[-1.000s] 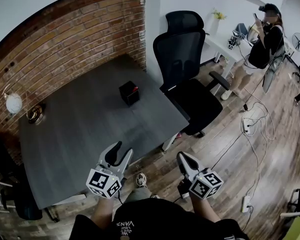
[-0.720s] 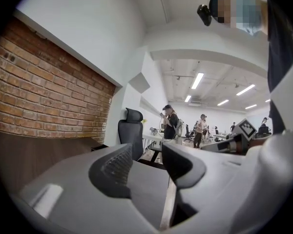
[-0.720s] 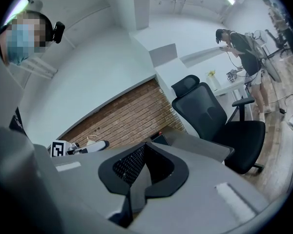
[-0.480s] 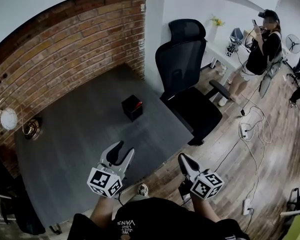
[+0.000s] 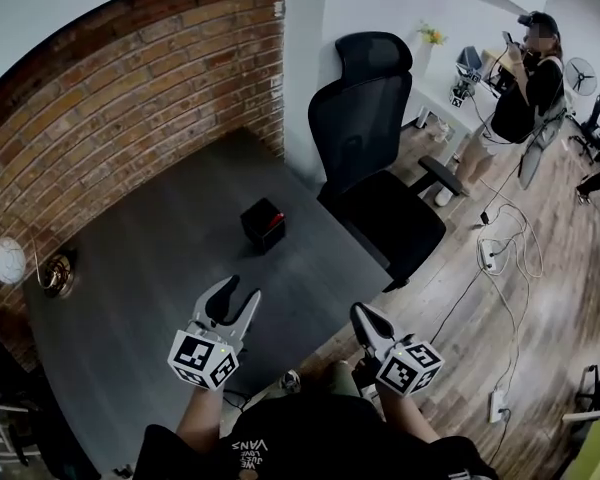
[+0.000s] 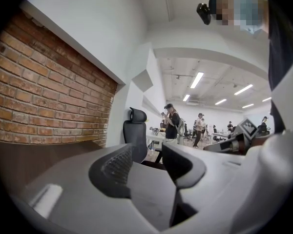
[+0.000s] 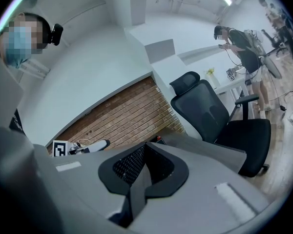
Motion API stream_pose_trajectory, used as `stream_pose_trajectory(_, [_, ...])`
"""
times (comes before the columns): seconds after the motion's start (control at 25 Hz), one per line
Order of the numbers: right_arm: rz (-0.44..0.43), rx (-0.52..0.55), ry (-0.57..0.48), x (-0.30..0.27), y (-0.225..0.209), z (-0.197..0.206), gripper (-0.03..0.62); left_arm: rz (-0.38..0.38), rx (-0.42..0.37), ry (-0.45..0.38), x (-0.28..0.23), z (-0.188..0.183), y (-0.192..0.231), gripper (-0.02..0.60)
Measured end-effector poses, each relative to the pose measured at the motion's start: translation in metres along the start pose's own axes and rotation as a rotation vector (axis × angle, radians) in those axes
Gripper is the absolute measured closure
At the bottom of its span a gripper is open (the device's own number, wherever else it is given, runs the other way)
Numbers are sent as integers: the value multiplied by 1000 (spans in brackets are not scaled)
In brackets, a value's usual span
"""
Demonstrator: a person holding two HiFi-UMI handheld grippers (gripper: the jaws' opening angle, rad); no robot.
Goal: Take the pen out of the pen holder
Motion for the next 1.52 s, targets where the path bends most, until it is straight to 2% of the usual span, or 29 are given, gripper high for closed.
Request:
stream_pose_trajectory(0.28, [-29, -24, 12, -23, -35, -11, 594, -58, -12, 45, -37, 11, 15, 377])
stream_pose_trajectory(0.6, [-139, -24, 87, -67, -70, -39, 594, -166, -41, 73, -77, 6, 26, 377])
stream_pose_trajectory(0.88, [-213, -23, 143, -89, -91, -50, 594, -211, -89, 112, -109, 2, 33, 377])
stream_pose_trajectory(1.52, [-212, -46, 182, -96, -143, -65, 594, -234, -129, 293, -180, 38, 56, 377])
Point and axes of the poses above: the fingertips, and each gripper's own axes: x backward along the fingers, y to its left, z out of its underside, the point moved 7 cm from there along x, backward along the fingers, and after that the axes turned 2 degrees about x, right-handed, at the moved point
